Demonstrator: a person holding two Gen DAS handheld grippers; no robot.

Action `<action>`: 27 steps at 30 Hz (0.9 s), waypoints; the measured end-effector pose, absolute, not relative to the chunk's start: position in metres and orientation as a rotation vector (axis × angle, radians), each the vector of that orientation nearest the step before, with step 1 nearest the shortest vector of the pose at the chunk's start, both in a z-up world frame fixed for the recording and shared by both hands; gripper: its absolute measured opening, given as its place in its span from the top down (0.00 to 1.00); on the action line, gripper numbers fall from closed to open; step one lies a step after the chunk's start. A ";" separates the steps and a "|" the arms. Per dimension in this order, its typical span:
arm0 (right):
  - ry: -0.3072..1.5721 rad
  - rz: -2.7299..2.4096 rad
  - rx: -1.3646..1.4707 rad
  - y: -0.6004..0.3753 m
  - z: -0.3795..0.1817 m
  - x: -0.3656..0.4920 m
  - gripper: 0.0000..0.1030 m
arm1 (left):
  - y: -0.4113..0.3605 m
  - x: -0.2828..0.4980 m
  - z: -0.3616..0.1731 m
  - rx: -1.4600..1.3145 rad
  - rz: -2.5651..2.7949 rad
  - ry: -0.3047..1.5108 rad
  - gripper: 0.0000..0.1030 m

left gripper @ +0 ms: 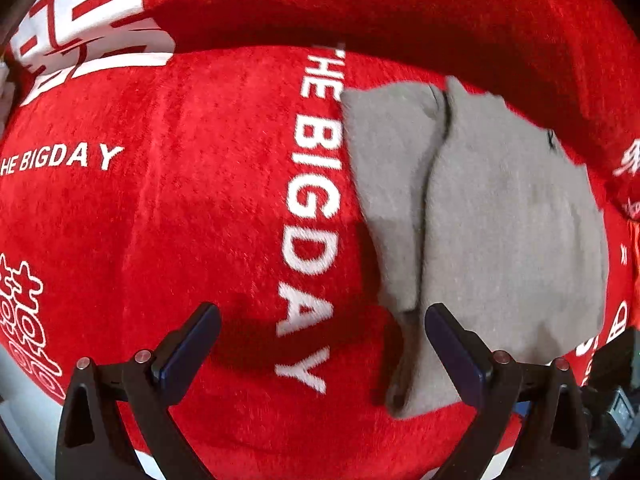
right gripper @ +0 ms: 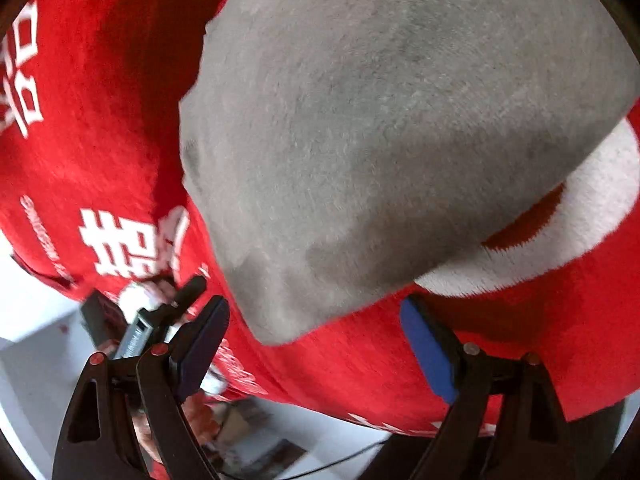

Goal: Fold small clothes
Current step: 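Grasp the sweater edge with both tools and lift it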

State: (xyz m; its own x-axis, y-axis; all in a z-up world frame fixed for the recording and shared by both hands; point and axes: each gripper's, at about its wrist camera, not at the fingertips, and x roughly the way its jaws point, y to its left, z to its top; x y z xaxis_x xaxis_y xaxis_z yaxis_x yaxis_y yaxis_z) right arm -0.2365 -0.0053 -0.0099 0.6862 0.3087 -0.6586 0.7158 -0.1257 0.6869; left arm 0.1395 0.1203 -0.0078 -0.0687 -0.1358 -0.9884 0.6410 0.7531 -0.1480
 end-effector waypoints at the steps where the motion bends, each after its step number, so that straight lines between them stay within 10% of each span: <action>1: 0.784 -0.420 1.742 -0.006 -0.011 -0.236 0.07 | 0.121 0.143 -0.009 0.418 -0.677 1.520 0.01; 9: 0.550 -0.389 1.910 -0.008 -0.027 -0.219 0.14 | 0.110 0.156 -0.024 0.229 -0.805 1.649 0.01; 12: 0.553 -0.353 1.973 -0.010 -0.035 -0.210 0.91 | 0.099 0.158 -0.033 0.174 -0.849 1.700 0.01; 27: 0.591 -0.149 1.730 -0.037 0.032 -0.200 0.92 | 0.034 0.149 -0.037 -0.049 -1.060 1.854 0.01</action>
